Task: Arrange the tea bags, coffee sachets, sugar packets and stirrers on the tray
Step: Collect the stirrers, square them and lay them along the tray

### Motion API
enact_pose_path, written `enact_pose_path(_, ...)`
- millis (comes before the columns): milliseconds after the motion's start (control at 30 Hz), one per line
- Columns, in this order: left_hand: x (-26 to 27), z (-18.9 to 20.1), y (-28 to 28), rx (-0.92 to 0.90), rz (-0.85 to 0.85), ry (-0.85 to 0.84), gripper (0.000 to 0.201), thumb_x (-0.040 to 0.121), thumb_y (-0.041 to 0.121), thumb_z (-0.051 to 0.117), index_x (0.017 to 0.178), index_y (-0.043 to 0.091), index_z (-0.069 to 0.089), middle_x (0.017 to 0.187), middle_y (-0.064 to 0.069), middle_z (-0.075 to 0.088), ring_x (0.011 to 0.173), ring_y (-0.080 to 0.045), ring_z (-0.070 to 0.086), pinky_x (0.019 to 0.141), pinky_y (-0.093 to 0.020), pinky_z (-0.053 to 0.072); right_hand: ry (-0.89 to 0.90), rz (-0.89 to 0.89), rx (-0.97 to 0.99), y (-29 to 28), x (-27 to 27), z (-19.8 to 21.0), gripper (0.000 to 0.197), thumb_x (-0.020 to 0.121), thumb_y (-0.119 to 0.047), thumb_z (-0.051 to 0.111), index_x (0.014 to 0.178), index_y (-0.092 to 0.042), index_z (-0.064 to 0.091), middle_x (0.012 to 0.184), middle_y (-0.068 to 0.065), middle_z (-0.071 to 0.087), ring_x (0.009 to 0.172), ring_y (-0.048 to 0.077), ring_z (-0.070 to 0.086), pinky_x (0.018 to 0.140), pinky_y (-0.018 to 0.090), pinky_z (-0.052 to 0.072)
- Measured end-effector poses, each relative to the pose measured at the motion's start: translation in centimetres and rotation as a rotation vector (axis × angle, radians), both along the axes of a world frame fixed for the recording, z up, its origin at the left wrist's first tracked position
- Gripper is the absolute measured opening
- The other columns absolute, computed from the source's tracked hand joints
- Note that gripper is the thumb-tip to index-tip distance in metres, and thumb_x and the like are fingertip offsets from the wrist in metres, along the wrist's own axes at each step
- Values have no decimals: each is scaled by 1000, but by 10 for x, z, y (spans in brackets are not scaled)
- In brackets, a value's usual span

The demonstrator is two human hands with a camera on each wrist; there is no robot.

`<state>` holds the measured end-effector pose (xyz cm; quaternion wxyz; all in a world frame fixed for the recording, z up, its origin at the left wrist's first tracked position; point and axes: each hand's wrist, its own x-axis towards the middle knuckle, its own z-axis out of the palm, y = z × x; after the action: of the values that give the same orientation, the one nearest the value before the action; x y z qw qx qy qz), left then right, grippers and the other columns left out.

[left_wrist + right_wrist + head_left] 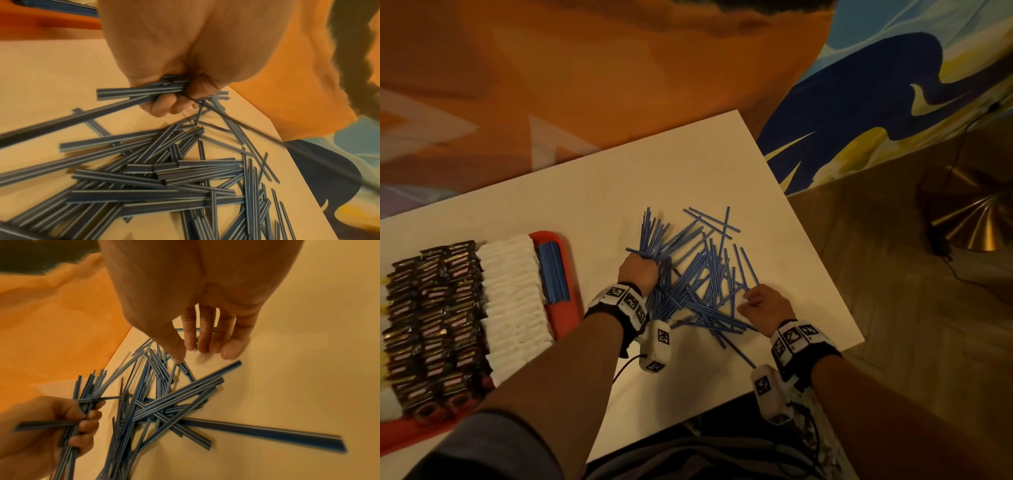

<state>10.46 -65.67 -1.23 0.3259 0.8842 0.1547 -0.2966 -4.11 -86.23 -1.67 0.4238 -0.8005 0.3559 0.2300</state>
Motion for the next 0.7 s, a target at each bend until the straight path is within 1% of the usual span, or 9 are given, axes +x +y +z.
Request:
enact_pose_path(67, 2, 3, 7, -21, 41, -6, 20, 100, 7, 44, 89, -2, 59, 96, -27, 64, 75, -29, 52, 87, -50, 54, 1, 15, -3, 1, 5, 1, 20, 88, -22, 69, 107, -16, 62, 99, 1, 61, 87, 12, 50, 79, 18, 36)
enact_pose_path(133, 4, 2, 13, -50, 86, -19, 30, 98, 5, 43, 121, -9, 58, 121, -32, 60, 88, -30, 52, 94, -52, 53, -1, 44, -22, 4, 11, 4, 20, 88, -23, 69, 106, -18, 62, 96, -2, 58, 87, 13, 50, 78, 19, 36)
enact_pose_path(200, 5, 3, 18, -82, 104, -29, 35, 98, 4, 40, 127, -11, 54, 126, -34, 58, 95, -37, 58, 95, -55, 52, -15, 49, -29, 8, 17, 7, 17, 88, -23, 68, 103, -19, 61, 91, -4, 58, 88, 15, 55, 76, 20, 36)
enact_pose_path(267, 6, 2, 22, -118, 115, -28, 34, 98, 3, 39, 125, -9, 55, 122, -34, 59, 102, -46, 62, 90, -52, 53, -48, 64, -50, 11, 25, 10, 15, 88, -22, 69, 100, -19, 61, 87, -4, 60, 93, 18, 60, 78, 21, 39)
enact_pose_path(367, 6, 2, 27, -204, 147, 5, 32, 97, -2, 39, 118, -5, 63, 87, -31, 61, 63, -33, 52, 57, -35, 42, -139, 78, -96, 19, 42, 20, 14, 89, -20, 65, 102, -16, 62, 88, -6, 59, 94, 17, 60, 81, 20, 41)
enact_pose_path(433, 4, 6, 29, -259, 173, 23, 32, 96, -4, 38, 113, -4, 65, 67, -20, 52, 51, -22, 40, 51, -29, 32, -221, 87, -116, 28, 58, 28, 12, 90, -21, 63, 101, -16, 61, 86, -8, 58, 89, 13, 59, 80, 19, 41)
enact_pose_path(500, 1, 15, 28, -300, 209, 33, 32, 95, -3, 36, 106, 1, 65, 61, -9, 47, 50, -21, 40, 51, -27, 32, -307, 70, -83, 39, 75, 41, 14, 89, -24, 66, 100, -17, 60, 87, -7, 60, 87, 12, 60, 85, 25, 49)
enact_pose_path(600, -6, 28, 29, -364, 209, 45, 31, 93, -2, 33, 95, 6, 63, 63, -7, 45, 49, -19, 38, 49, -25, 31, -315, 26, 86, 58, 99, 57, 44, 86, -33, 72, 122, -15, 53, 105, -1, 67, 101, 16, 62, 94, 32, 50)
enact_pose_path(700, -12, 40, 31, -428, 188, 55, 28, 91, -4, 33, 87, 8, 58, 65, -7, 40, 48, -17, 33, 47, -25, 27, -171, -25, 272, 76, 123, 63, 95, 76, -47, 79, 148, -16, 25, 133, 4, 59, 125, 23, 52, 106, 38, 40)
